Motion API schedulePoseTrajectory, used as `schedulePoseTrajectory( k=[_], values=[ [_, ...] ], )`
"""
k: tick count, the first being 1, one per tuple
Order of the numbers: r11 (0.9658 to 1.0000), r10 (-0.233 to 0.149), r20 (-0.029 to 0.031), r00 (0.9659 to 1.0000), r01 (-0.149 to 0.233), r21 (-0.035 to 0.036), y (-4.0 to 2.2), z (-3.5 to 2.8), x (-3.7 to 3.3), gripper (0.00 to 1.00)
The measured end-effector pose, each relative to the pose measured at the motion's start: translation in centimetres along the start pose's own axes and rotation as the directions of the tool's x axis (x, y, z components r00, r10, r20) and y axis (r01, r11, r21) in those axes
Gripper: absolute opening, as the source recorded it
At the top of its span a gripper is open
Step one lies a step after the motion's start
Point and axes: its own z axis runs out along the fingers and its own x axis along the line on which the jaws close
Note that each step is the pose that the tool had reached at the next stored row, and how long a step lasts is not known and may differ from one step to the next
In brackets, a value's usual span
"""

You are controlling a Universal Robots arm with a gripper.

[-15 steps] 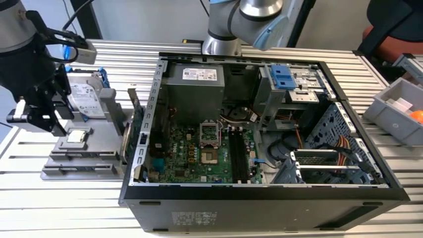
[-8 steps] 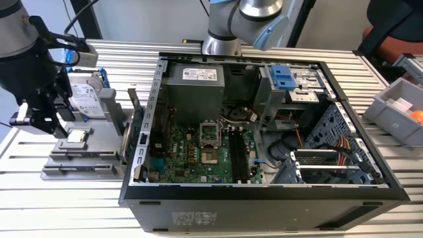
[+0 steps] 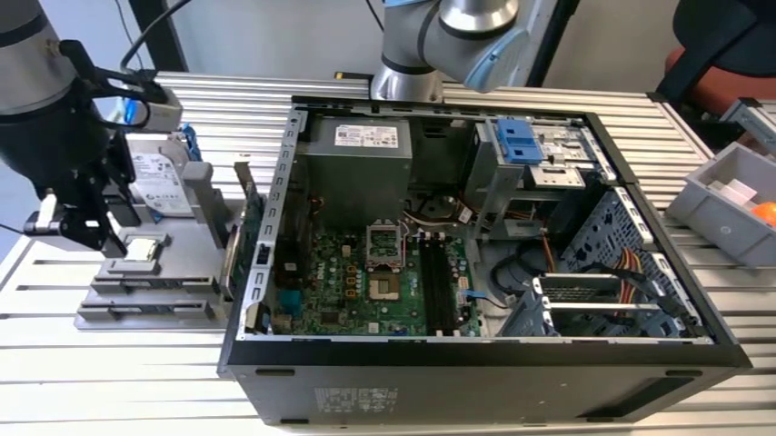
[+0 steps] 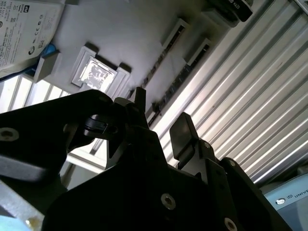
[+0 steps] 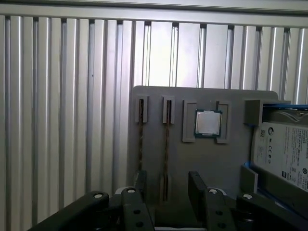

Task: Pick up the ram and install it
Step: 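Pick up the ram and move it above insertion slot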

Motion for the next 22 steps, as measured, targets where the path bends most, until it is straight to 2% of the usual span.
schedulePoseTrajectory(
  k=[6, 16, 22],
  values=[
    [1.0000, 0.000, 0.0000, 1.0000, 0.000, -0.0005, 0.01, 0.65, 0.31, 1.00],
    [1.0000, 0.000, 0.0000, 1.0000, 0.000, -0.0033, 0.03, 1.38, 1.45, 1.00],
    [1.0000, 0.000, 0.0003, 1.0000, 0.000, -0.0032, 0.04, 1.92, 1.86, 1.00]
  ],
)
